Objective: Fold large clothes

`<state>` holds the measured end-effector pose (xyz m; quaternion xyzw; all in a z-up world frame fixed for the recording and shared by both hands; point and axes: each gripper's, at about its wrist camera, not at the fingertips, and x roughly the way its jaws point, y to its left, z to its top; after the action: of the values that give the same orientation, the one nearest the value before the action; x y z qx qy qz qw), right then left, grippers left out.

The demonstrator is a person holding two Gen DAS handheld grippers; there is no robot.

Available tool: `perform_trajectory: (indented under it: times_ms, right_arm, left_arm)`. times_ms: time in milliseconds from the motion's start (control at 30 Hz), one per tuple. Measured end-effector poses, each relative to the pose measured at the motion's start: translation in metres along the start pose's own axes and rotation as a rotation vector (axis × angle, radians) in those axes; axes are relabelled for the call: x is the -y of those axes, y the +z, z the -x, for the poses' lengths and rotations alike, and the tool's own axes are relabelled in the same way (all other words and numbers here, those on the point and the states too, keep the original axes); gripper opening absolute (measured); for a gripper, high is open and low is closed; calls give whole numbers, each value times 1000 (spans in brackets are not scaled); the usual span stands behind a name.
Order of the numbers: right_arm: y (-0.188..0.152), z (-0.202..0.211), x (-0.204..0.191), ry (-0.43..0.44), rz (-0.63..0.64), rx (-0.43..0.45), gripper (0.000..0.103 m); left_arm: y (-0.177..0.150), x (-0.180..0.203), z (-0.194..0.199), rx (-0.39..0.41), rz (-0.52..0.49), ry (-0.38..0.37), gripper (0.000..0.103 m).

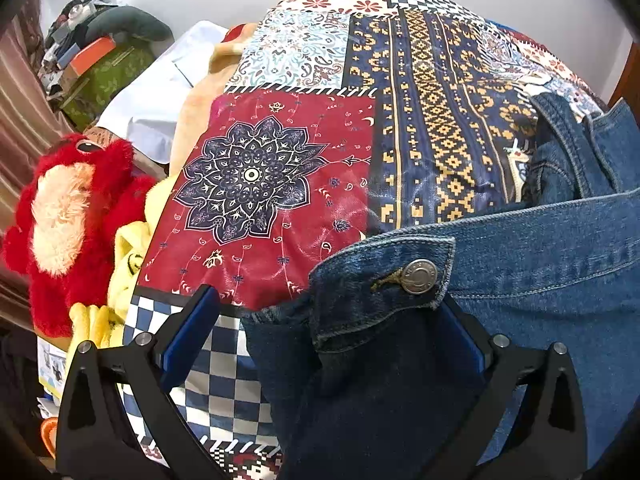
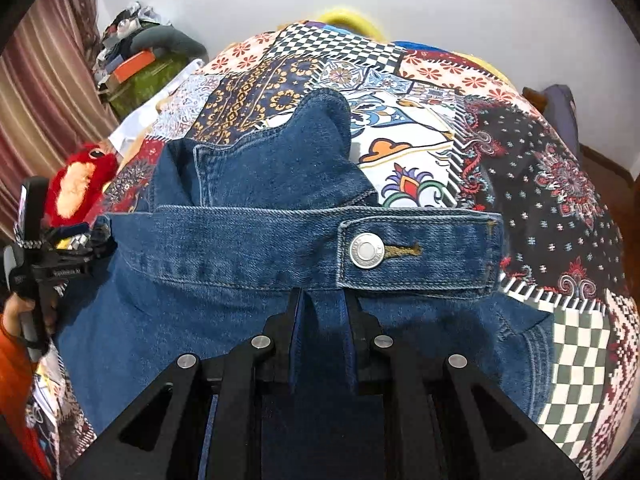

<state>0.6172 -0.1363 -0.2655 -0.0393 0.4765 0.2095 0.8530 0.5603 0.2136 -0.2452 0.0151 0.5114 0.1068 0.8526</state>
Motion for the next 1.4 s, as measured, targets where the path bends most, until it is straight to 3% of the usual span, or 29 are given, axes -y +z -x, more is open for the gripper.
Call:
perform_trajectory:
  times_ms: [67, 100, 233, 367, 633, 900, 1067, 1233, 1400]
  right_arm:
    - [-4, 3, -1, -176, 41, 3, 13]
    - [-6, 6, 3, -189, 38, -11, 13]
    - [-16, 28, 16, -70, -58, -41, 13]
    - [-22, 61, -1, -63, -9, 3, 13]
    - [-41, 106, -57, 34, 88, 71, 13]
    - [-64, 87, -109, 108, 179, 11, 13]
    - [-76, 55, -118, 63, 203, -50, 13]
    - [-87, 33, -110, -68, 245, -56, 13]
    - [-93, 31, -97, -68, 277, -43, 13]
  left_arm:
    - [-1, -5, 9, 8, 3, -11, 103]
    - [-3, -6, 15, 20, 2, -17, 103]
    - [-4, -11, 56, 88, -35, 13, 103]
    - [-8, -12, 95, 149, -53, 33, 103]
    - [-30, 13, 142, 209, -64, -154, 103]
    - [-66, 59, 134, 165, -107, -265, 103]
    - [-82, 76, 112, 112, -104, -294, 103]
    - [-94, 87, 74, 25, -108, -264, 103]
    - [-104, 77, 65, 30, -69, -289, 103]
